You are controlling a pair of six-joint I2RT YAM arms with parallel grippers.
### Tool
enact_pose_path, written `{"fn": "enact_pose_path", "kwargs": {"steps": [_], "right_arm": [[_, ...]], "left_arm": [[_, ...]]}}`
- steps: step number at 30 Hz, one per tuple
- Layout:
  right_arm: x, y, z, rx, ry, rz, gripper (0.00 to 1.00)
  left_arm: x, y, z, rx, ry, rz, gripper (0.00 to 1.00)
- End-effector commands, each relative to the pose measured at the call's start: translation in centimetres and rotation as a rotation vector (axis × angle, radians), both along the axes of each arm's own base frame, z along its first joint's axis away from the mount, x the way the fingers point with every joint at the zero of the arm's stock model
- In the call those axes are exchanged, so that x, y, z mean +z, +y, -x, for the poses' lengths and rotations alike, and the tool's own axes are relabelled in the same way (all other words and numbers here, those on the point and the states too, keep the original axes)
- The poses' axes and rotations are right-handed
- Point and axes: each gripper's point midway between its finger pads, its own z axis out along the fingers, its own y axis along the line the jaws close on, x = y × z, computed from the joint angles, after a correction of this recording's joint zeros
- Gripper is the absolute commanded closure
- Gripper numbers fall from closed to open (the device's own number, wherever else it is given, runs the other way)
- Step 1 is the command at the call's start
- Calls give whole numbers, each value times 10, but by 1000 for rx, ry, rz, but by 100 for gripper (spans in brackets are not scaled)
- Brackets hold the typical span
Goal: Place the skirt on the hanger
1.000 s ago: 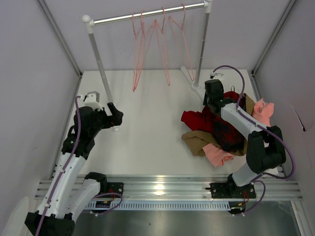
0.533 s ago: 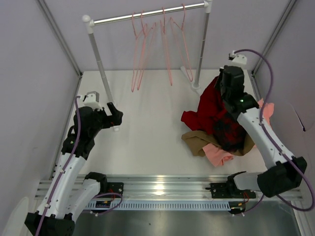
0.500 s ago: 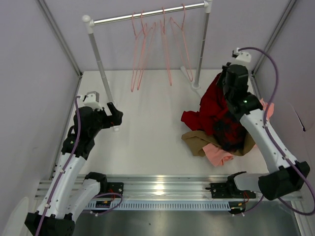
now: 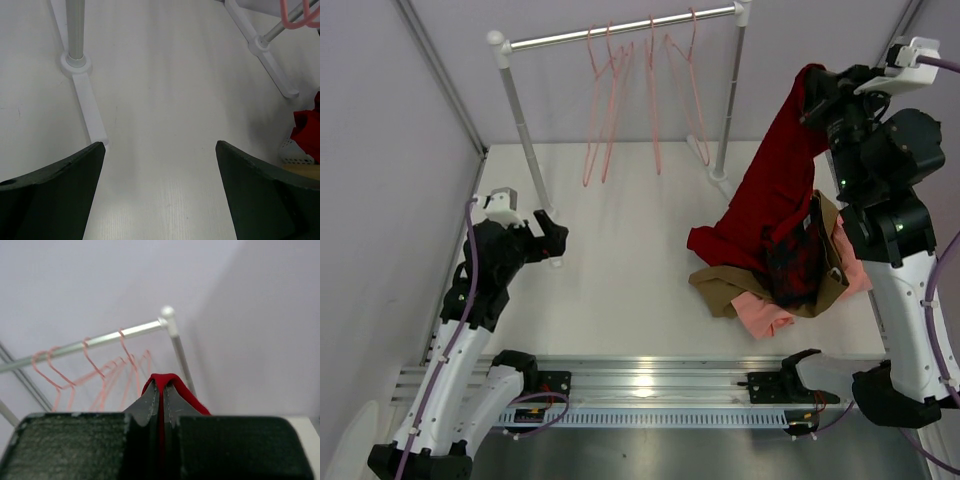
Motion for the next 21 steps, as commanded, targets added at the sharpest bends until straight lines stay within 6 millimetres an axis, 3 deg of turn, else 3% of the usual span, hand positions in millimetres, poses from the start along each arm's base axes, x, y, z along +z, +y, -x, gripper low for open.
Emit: {"fn": "enact_pose_path", "kwargs": {"steps": [1,3,4,7,8,9,10,11,13,15,17,18,19,20,21], "right_arm": [[86,15,42,136,-248,-8,100],[99,25,41,177,-272,-7,100],[120,23,56,193,-321,-18,100],[135,42,59,288,-353,-21,100],[153,43,76,325,-405,-23,100],[158,51,81,370,-420,-17,100],[153,61,72,404,-391,-19,100],[164,61,84,429,-421,-27,100],[159,77,90,515,-411,-15,100],[140,93,85,590,-348,-17,100],[127,104,103,680,-320,-2,100],[100,116,90,707,-245,8,100],[90,121,95,736,-225,6,100],[87,117,112,753,-235,8,100],[57,126,100,764,-162,16,100]], "left_arm": [[7,-2,0,-7,-34,19,1],[9,-1,2,-6,-43,22,1],[8,-1,2,-6,-41,23,1],[11,-1,3,-6,-51,26,1],[10,-1,3,-3,-48,25,1],[10,-1,4,-2,-50,27,1],[12,0,4,-1,-54,27,1],[10,0,4,1,-50,26,1],[11,0,4,4,-54,27,1],[11,1,5,4,-54,27,1],[11,1,4,5,-54,26,1],[10,1,4,9,-51,26,1],[10,1,4,7,-48,24,1],[10,1,3,8,-48,26,1],[9,0,2,6,-45,26,1]]}}
